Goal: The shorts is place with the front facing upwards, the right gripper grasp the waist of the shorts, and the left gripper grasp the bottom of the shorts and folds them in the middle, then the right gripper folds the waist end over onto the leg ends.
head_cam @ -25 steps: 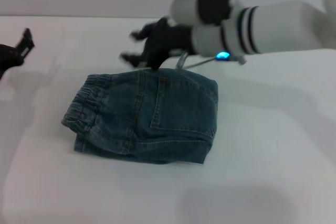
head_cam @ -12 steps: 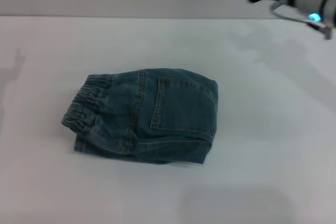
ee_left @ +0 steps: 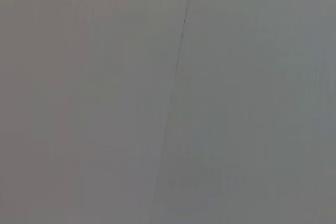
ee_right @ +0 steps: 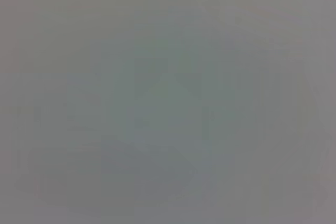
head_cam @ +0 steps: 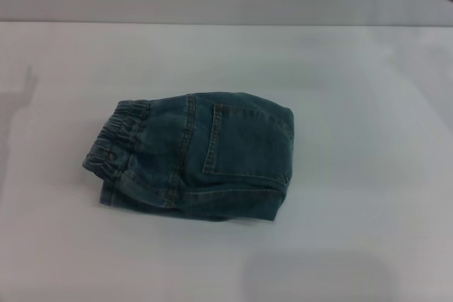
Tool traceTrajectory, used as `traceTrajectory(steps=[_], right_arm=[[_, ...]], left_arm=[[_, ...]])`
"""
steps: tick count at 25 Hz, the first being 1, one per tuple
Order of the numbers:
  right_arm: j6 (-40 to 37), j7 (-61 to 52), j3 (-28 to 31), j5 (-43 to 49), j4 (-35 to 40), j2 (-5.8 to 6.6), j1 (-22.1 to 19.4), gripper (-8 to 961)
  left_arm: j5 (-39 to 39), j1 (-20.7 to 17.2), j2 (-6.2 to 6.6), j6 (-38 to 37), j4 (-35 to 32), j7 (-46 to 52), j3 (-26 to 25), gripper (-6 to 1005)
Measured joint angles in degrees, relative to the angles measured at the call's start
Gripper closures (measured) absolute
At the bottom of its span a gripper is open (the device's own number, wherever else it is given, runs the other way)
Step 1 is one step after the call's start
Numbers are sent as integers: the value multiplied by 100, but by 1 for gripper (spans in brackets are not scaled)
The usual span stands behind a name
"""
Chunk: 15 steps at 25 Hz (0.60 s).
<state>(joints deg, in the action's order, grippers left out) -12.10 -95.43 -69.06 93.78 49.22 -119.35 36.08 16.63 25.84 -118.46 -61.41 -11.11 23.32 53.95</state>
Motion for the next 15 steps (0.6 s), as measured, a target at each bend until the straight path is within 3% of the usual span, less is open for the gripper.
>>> traceTrajectory(steps=[5,15], right_arm=[[223,-27,413,-504,103,2,-33,442],[18,-38,1642,-565,-27,26,-331,439]], left_arm=[[-2,0,-2,-41,42,3,14,159],[-2,-108,-2,-160,129,6,6,159]])
